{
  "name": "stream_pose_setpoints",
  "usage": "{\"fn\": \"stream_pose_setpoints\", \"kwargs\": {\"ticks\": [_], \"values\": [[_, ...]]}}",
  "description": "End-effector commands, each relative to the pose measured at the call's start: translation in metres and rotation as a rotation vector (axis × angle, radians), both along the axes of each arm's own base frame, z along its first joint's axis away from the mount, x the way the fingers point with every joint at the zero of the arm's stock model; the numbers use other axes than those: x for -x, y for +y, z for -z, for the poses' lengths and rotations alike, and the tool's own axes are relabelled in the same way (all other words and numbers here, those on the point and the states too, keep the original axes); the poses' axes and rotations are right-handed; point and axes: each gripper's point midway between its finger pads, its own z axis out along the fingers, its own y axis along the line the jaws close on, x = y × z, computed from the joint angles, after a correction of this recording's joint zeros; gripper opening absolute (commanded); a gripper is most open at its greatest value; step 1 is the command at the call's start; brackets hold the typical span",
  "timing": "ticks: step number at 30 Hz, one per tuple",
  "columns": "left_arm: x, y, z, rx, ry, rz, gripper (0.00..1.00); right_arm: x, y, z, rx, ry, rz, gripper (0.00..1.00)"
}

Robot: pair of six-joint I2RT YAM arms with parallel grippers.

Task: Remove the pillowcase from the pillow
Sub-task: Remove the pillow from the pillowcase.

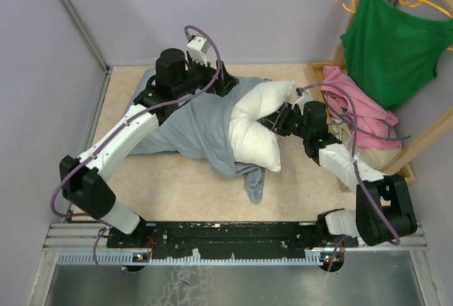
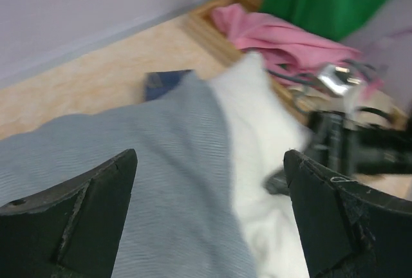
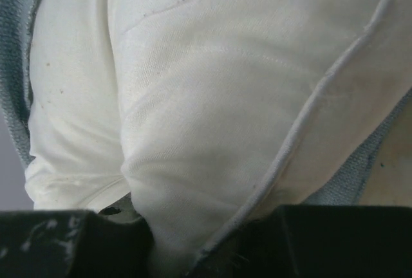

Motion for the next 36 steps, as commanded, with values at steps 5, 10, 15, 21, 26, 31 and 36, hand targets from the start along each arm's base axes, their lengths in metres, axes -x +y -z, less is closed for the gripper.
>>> {"fn": "stream_pose_setpoints", "kwargs": {"ticks": [5,10,15,21,26,31,36], "values": [[-0.082,0.044,0.085,-0.143,0.108,-0.342,1.0,0.03,-0.019,-0.021,0.179,-0.12,-0.035,0.0],[-0.092,0.038,0.117,-0.153,0.157,-0.321,0.93,0.039,-0.021,-0.019,0.187,-0.112,-0.048,0.0],[-0.096,0.055,0.137,-0.137,0.214,-0.352,0.35,0.039,-0.03,-0.031,0.192,-0.12,0.003,0.0],[-0.116,0.14,0.142,-0.141,0.245,-0.536,0.04,0.021,-0.065,-0.062,0.064,-0.118,0.11,0.0],[-0.135,0.217,0.108,-0.137,0.189,-0.767,0.0,-0.002,-0.093,-0.075,0.082,-0.115,0.24,0.0],[-0.132,0.194,0.055,-0.095,0.125,-0.617,0.42,-0.015,-0.088,-0.071,0.036,-0.077,0.233,0.0],[-0.069,0.108,0.044,0.015,0.177,-0.224,1.0,-0.016,-0.087,-0.065,0.048,-0.076,0.224,0.0]]}}
